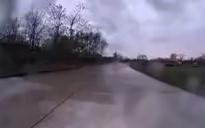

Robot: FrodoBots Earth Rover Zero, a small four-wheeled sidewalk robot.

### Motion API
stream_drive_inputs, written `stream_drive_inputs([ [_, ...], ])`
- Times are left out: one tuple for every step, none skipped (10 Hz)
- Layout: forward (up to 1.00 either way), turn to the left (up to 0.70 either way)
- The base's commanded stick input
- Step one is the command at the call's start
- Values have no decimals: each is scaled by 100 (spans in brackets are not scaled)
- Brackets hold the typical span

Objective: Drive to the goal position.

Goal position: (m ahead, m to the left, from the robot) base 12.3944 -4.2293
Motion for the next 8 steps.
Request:
stream_drive_inputs([
  [70,0],
  [70,0],
  [70,0],
  [70,0],
  [70,0],
  [70,0],
  [70,0],
  [70,0],
])
